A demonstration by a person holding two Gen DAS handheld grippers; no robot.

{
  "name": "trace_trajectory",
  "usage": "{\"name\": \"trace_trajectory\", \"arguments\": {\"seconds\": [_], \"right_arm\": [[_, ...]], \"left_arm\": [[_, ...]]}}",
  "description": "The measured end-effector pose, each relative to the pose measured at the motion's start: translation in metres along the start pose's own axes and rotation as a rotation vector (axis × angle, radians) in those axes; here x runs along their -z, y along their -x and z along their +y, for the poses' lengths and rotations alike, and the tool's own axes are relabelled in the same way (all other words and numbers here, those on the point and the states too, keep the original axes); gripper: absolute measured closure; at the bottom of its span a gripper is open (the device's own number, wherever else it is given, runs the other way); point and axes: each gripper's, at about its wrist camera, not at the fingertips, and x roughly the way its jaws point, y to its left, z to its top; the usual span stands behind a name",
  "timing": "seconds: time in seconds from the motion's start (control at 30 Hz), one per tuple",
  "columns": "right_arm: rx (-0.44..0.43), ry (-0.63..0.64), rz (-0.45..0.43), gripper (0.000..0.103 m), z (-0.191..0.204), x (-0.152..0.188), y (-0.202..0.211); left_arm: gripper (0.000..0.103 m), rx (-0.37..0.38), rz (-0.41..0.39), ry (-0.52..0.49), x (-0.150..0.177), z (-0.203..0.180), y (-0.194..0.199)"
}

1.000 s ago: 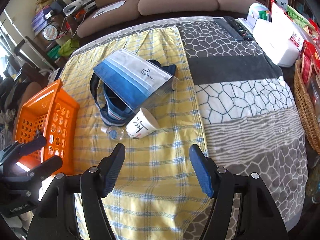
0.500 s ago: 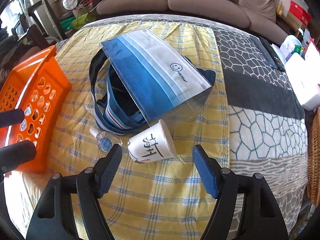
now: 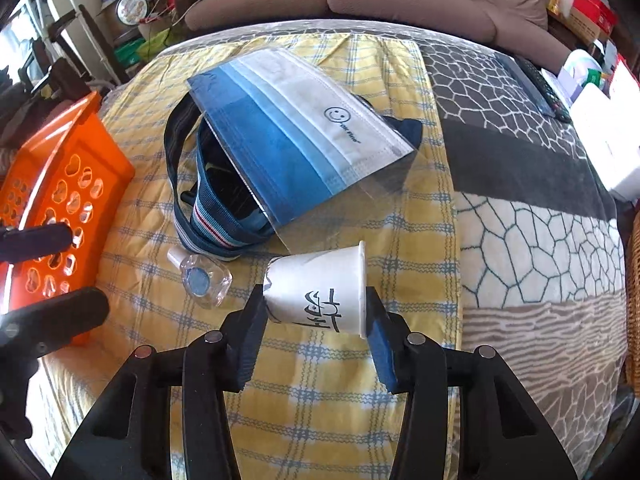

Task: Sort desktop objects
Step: 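Close the right gripper around the white paper cup, then close the left gripper around the small clear bottle with blue label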

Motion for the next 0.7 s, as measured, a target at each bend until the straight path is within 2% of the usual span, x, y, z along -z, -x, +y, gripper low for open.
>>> {"name": "trace_trajectory", "arguments": {"seconds": [0.17, 0.33, 0.47, 0.7], "right_arm": [[-0.065, -0.099, -0.019, 0.055, -0.030, 0.009, 0.022], [-0.131, -0.169, -0.029, 0.055, -0.056, 0.020, 0.039], [-0.203, -0.204, -0.032, 0.055, -0.068, 0.027, 0.049], [-0.246, -0.196, -0.032, 0.054, -0.067, 0.030, 0.053]], "left_arm": [[0.035, -0.068, 0.039, -0.044, -0.003, -0.022, -0.024], [0.035, -0.118, 0.096, -0.045, -0.007, -0.030, -0.056], [0.035, -0.125, 0.127, -0.030, -0.010, -0.029, -0.076], [0.035, -0.142, 0.139, -0.024, -0.016, -0.025, -0.089]]}}
